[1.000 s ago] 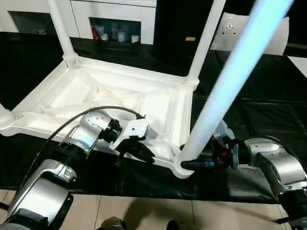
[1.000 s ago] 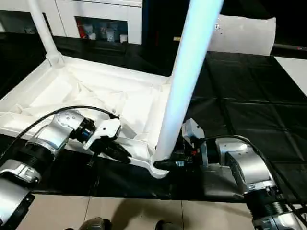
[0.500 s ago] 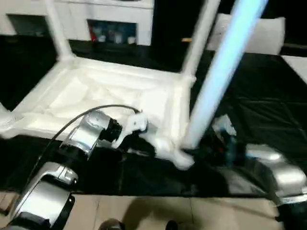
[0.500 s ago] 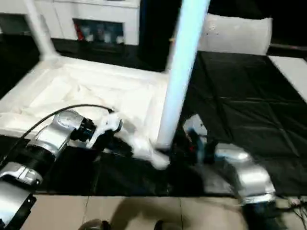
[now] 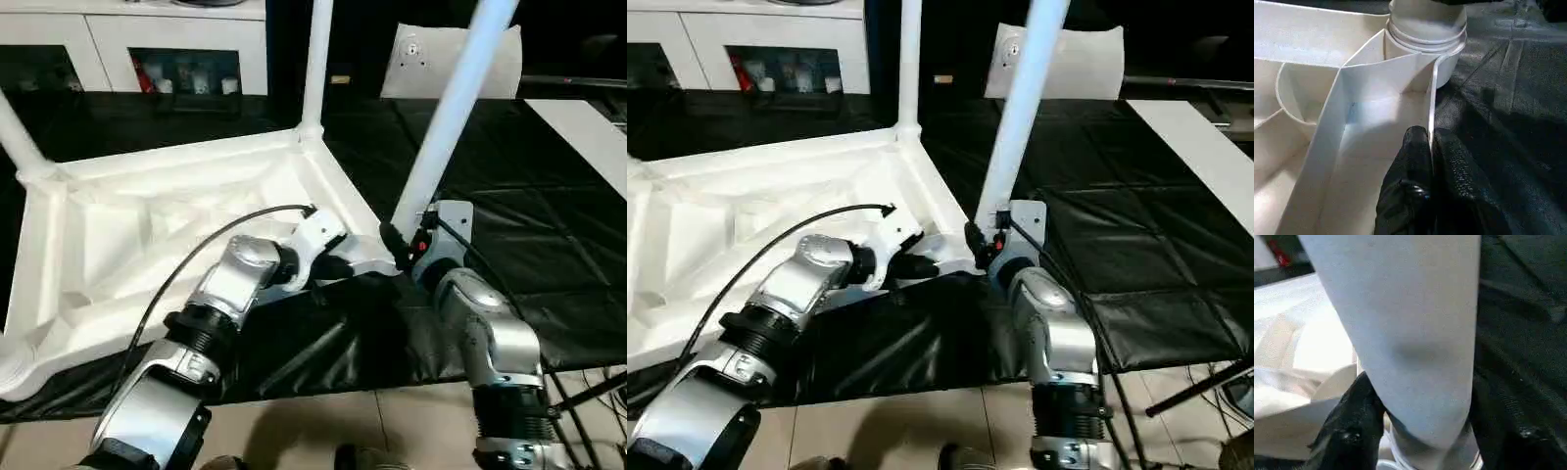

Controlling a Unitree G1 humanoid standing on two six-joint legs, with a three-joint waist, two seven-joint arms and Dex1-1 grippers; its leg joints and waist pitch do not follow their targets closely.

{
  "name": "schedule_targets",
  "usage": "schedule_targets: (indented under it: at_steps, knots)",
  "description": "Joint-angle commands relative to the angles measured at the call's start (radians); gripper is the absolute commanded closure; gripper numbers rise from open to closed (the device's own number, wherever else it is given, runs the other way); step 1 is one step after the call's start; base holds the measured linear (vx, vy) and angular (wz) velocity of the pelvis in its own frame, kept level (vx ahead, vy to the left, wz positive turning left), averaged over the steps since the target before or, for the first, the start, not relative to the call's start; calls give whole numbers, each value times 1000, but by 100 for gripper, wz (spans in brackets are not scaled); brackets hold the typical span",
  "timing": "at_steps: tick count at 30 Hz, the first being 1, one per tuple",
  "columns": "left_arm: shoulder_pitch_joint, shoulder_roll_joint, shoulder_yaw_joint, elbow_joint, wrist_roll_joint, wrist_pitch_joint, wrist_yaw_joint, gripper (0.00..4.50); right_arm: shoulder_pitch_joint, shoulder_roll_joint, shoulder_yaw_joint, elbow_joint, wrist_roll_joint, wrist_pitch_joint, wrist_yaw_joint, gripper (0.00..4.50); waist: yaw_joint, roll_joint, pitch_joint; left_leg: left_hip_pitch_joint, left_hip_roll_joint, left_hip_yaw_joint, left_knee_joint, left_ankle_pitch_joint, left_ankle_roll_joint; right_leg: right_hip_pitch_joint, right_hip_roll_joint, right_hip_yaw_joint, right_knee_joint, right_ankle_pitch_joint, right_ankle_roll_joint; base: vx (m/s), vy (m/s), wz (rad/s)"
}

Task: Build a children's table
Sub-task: Rotate leg to tighten

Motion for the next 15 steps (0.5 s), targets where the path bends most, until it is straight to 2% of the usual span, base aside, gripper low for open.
schedule_targets:
  at_steps: [1,2,5,6,8,10,11,12,14,15]
  knots:
    - [-11,-91,-12,-41,-44,-47,47,450,3,95,134,46,56,28,75,154,-2,1,-42,12,56,-35,-86,-402,13,18,-74,40,-82,-532,-107,0,0,0]
    - [3,-65,-19,-50,-43,-63,14,450,13,74,134,39,58,-3,102,136,1,1,-44,9,57,-31,-85,-367,21,22,-75,46,-74,-471,-131,0,0,0]
    - [18,-39,-19,-63,-47,-70,-23,450,29,46,140,14,60,-23,148,123,5,0,-47,4,57,-22,-83,-310,42,27,-72,51,-63,-373,-165,0,0,0]
    - [26,-22,-17,-67,-54,-87,-51,450,43,11,164,-11,60,-33,201,117,7,5,-46,4,58,-22,-83,-307,46,28,-73,51,-63,-374,-168,0,0,0]
    - [46,33,-26,-73,-64,-149,-139,450,81,-88,206,-71,76,-44,347,80,10,-1,-48,2,55,-18,-79,-293,65,32,-73,50,-66,-402,-160,0,0,0]
    - [51,54,-30,-70,-68,-167,-179,450,90,-125,203,-81,81,-53,396,80,11,-3,-51,0,56,-15,-76,-267,81,33,-75,52,-64,-401,-162,0,0,0]
    - [53,72,-36,-66,-68,-181,-211,450,96,-157,201,-85,84,-57,432,63,12,-3,-53,-6,56,-16,-76,-242,84,38,-74,51,-61,-396,-162,0,0,0]
    - [55,91,-46,-62,-66,-200,-246,450,102,-190,200,-89,88,-64,469,51,15,-5,-56,-5,56,-15,-73,-229,87,39,-74,50,-61,-388,-162,0,0,0]
    - [54,132,-64,-41,-60,-244,-317,450,117,-273,207,-105,98,-76,570,36,18,-4,-62,-8,57,-11,-63,-159,110,39,-70,53,-40,-259,-197,29,-32,0]
    - [54,132,-64,-41,-60,-244,-317,450,117,-273,207,-105,98,-76,570,29,19,-4,-62,-9,56,-10,-62,-145,117,41,-69,52,-38,-234,-206,0,0,0]
